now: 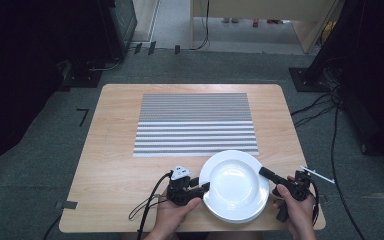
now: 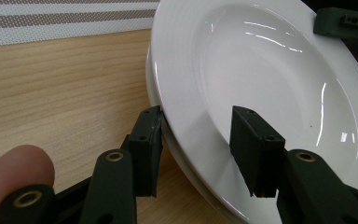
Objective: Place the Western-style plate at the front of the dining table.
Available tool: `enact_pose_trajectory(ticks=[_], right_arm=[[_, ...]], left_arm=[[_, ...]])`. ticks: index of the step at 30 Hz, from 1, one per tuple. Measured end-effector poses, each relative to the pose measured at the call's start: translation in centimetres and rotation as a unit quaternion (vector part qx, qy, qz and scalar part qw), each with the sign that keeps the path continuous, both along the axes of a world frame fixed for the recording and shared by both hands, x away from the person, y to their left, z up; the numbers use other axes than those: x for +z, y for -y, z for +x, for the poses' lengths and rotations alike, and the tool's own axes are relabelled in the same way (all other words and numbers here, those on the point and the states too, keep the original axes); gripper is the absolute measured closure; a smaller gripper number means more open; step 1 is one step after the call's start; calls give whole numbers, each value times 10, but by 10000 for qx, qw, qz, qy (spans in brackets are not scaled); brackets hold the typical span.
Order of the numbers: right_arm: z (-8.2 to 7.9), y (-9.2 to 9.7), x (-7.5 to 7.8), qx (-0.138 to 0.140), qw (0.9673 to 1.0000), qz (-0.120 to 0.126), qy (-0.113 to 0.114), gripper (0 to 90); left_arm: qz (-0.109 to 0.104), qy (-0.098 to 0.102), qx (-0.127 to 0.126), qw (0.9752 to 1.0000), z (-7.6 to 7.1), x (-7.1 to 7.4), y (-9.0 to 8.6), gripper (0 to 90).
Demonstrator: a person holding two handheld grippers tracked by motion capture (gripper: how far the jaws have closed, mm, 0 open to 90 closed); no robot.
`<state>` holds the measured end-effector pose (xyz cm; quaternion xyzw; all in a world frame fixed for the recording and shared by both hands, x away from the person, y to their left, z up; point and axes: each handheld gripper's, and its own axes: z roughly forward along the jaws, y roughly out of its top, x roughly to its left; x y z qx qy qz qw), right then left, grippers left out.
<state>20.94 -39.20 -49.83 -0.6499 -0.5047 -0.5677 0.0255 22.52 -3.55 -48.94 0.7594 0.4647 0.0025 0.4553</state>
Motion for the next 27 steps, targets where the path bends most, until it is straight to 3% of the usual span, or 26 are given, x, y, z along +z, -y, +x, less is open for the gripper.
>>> enact_pose_trajectory(ticks=[5,8,14,18,27], right_arm=[[1,-2,0,-62,9999,-26,124,838],[2,-5,0,-127,9994,29,325,840],[3,-6,-2,-64,9998,-92,156,822],[3,-7,-3,-67,9998,-97,174,819],[1,-13,0,-195,9994,-80,265,813]], left_arm=[[-76,-26,38,10000,1,-1,-1,561],[-187,-81,84,9998,1,-2,-3,571],[-131,127,148,9997,-2,1,-2,601],[-322,-28,178,9993,1,0,-5,625],[-529,-222,230,9981,4,1,-10,662]])
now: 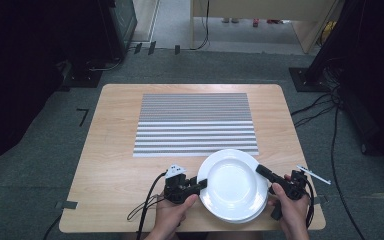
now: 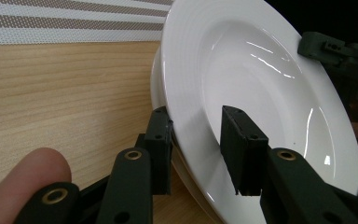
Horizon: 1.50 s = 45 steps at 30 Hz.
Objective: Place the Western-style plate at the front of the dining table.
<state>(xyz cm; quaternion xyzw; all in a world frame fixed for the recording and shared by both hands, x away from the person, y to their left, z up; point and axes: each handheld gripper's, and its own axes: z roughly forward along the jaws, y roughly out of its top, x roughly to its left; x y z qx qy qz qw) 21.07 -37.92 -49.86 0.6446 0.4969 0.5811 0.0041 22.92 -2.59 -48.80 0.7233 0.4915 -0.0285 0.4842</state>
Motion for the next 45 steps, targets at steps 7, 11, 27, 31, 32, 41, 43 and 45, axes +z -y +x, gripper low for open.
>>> enact_pose_trajectory(ticks=[7,11,27,31,32,41,43,45], right_arm=[[-4,-12,8,-123,9993,-45,337,814],[-5,-19,12,-73,9989,20,458,818],[-1,-32,21,-7,9982,291,530,836],[8,-37,25,-1,9983,284,507,833],[8,-37,25,-1,9983,284,507,833],[32,-54,38,256,9978,193,574,826],[37,-57,43,277,9975,162,629,826],[42,-60,47,293,9972,132,676,827]], left_arm=[[-143,52,144,9998,4,5,-10,686],[-163,133,217,9995,7,9,-17,696],[-310,50,61,9995,22,19,-35,706],[-286,76,182,9994,27,24,-41,707],[-286,76,182,9994,27,24,-41,708],[-247,256,417,9985,45,45,-57,718],[-240,269,418,9985,47,47,-59,717],[-233,290,452,9983,53,52,-63,716]])
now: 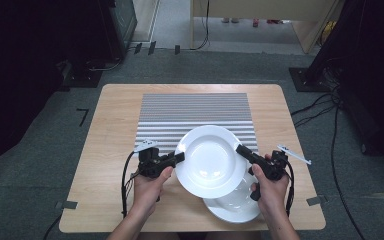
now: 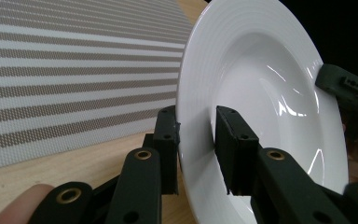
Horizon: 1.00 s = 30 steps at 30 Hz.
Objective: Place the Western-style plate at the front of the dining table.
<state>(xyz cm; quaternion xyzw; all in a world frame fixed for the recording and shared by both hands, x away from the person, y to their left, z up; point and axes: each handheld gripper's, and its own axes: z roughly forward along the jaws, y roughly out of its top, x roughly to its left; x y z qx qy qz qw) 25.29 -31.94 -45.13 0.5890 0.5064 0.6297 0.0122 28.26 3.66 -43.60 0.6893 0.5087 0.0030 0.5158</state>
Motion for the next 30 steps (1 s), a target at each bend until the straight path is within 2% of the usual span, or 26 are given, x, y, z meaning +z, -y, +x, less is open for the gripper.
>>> enact_pose_trajectory(ticks=[5,10,13,17,23,30], right_arm=[[10,-6,8,39,10000,-45,80,828],[26,-12,16,169,9997,-145,132,828],[34,-16,19,215,9995,-192,119,829],[46,-16,19,187,9996,-183,61,827],[55,-21,19,175,9995,-258,86,828],[72,-29,17,205,9992,-352,48,820]], left_arm=[[6,3,59,10000,9,4,-4,714],[45,3,183,9998,25,9,-9,713],[-8,-37,220,9997,34,10,-11,713],[-79,-94,168,9998,44,10,-14,720],[-136,-170,185,9996,55,7,-18,721],[-39,-98,284,9995,68,7,-23,719]])
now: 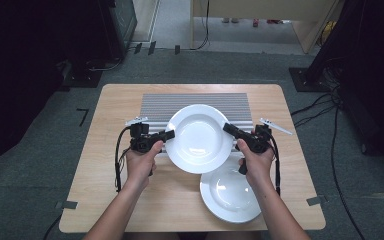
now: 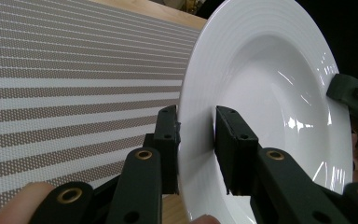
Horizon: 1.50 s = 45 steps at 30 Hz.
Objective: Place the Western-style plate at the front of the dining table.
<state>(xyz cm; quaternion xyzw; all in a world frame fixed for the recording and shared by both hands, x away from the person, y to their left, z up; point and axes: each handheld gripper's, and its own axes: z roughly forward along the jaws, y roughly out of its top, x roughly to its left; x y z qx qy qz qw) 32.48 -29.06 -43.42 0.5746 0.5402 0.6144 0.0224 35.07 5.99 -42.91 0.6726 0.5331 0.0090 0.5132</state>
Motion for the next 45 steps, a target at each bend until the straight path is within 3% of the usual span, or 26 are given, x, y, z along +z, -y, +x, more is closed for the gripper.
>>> enact_pose_trajectory(ticks=[9,29,34,39,45], right_arm=[[17,-4,-1,26,9999,-111,-44,815],[57,-10,-12,-4,9994,-157,-301,814],[69,-10,-17,-11,9992,-71,-389,815],[79,-12,-20,-20,9990,-151,-409,817],[89,-11,-29,-58,9987,-3,-515,815]], left_arm=[[85,-16,52,9999,15,-2,-2,715],[175,-329,160,9992,54,-15,-3,708],[118,-423,206,9988,65,-18,-5,712],[121,-533,230,9982,74,-24,-5,708],[208,-566,258,9978,84,-25,-3,711]])
